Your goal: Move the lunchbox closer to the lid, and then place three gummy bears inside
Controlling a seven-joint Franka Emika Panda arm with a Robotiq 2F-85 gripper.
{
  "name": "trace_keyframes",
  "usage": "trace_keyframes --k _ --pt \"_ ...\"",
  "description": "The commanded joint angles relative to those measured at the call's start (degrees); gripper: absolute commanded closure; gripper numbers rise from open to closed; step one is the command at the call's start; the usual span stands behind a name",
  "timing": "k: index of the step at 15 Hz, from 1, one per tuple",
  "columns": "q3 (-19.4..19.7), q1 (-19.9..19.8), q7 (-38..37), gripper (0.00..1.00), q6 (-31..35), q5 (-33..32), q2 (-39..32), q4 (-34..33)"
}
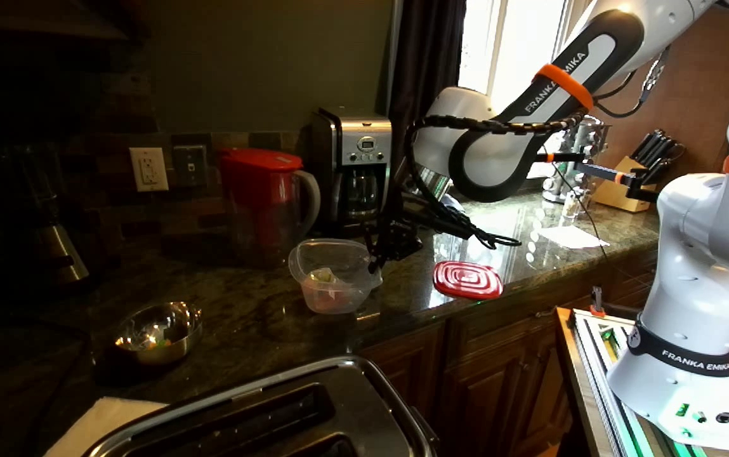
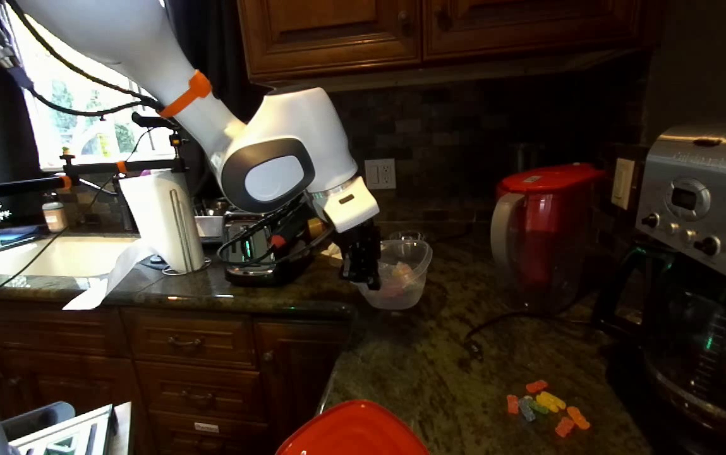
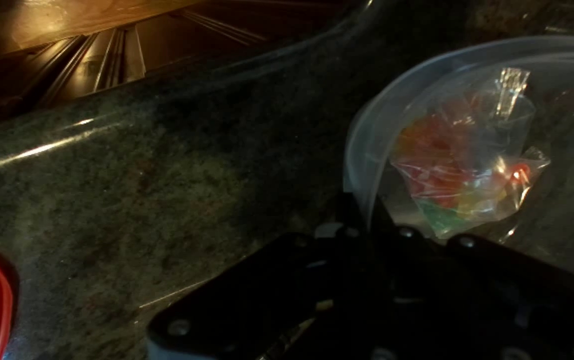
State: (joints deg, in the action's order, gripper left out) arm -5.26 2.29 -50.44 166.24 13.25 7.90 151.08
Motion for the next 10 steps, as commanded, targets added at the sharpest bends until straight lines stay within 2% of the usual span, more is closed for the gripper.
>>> trace_keyframes --k 1,2,10 --pt "-0.3 -0.3 0.4 0.94 0.0 0.4 0.0 0.0" --pt "-0.3 -0.3 0.4 0.99 0.0 0.4 0.0 0.0" --pt "0.5 -1.9 -2.0 0.99 -0.1 0.2 2.4 0.4"
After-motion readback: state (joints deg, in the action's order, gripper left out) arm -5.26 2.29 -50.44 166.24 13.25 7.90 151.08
